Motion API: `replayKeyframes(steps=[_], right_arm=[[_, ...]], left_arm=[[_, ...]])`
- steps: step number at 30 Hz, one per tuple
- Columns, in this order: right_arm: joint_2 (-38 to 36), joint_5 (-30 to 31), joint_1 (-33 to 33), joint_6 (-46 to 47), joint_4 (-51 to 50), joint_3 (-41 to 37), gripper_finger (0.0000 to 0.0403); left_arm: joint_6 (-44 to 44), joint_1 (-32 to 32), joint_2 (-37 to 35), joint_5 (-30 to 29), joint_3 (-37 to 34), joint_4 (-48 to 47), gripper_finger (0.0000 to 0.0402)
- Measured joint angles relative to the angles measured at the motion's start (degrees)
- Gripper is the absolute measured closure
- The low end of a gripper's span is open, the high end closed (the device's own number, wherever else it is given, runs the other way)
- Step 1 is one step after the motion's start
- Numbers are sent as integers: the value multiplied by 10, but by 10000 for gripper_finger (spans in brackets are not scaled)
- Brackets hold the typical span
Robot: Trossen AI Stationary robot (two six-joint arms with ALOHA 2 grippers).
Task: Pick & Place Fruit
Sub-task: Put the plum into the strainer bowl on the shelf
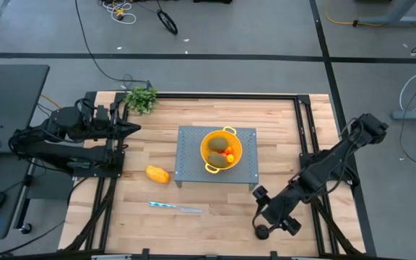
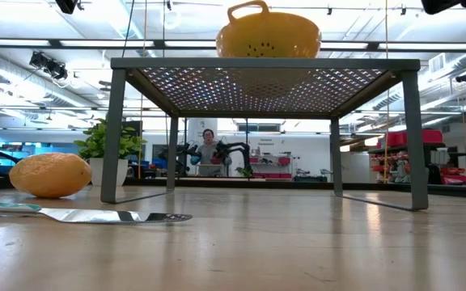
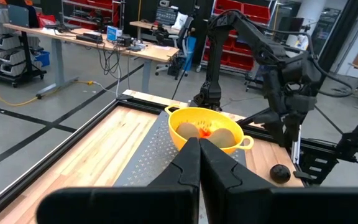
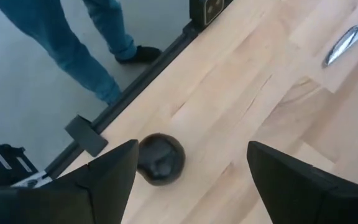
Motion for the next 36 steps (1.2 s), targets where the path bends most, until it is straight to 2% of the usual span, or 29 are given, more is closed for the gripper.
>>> replayKeyframes(steps=[12,24,36], right_arm=[[17,14,23,-43,23,3,94],[17,29,30,-43,3,46,94],[58,33,43,-46,-46,109,94]], left_arm=[[1,0,0,-9,0,0,399],[7,0,0,-9,0,0,399],[9,0,0,-9,0,-1,399]])
